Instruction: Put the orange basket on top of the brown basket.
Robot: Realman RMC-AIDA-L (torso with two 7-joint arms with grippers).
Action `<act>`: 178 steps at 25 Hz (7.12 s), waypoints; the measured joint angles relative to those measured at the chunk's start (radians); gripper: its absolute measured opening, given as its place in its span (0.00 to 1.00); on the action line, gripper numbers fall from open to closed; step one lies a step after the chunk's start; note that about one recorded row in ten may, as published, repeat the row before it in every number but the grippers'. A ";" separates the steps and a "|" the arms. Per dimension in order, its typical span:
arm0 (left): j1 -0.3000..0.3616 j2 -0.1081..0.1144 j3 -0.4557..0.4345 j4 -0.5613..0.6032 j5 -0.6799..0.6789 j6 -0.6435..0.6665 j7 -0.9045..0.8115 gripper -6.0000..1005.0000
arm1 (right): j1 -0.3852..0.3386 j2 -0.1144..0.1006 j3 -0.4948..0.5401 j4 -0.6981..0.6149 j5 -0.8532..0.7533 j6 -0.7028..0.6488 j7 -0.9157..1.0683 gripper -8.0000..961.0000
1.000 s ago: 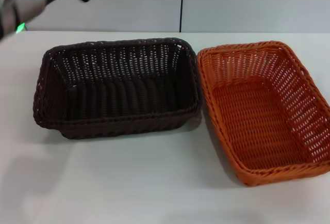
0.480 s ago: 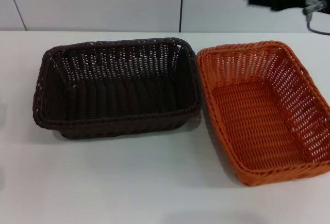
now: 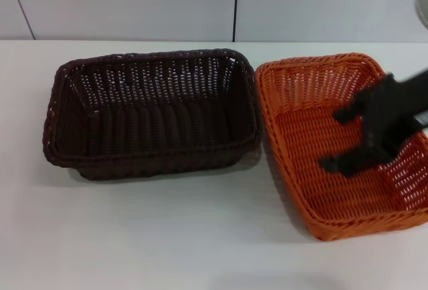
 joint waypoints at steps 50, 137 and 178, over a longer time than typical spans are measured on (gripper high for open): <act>-0.046 0.011 0.030 0.115 -0.071 0.018 -0.001 0.77 | -0.043 0.027 -0.366 0.255 -0.282 0.185 -0.015 0.50; -0.094 0.003 0.042 0.217 -0.069 0.011 -0.194 0.77 | -0.208 -0.014 -0.705 0.087 -0.361 0.976 -1.195 0.17; -0.083 0.011 0.117 0.235 -0.067 0.124 -0.193 0.77 | -0.581 0.027 -0.880 0.340 0.266 2.366 -0.368 0.80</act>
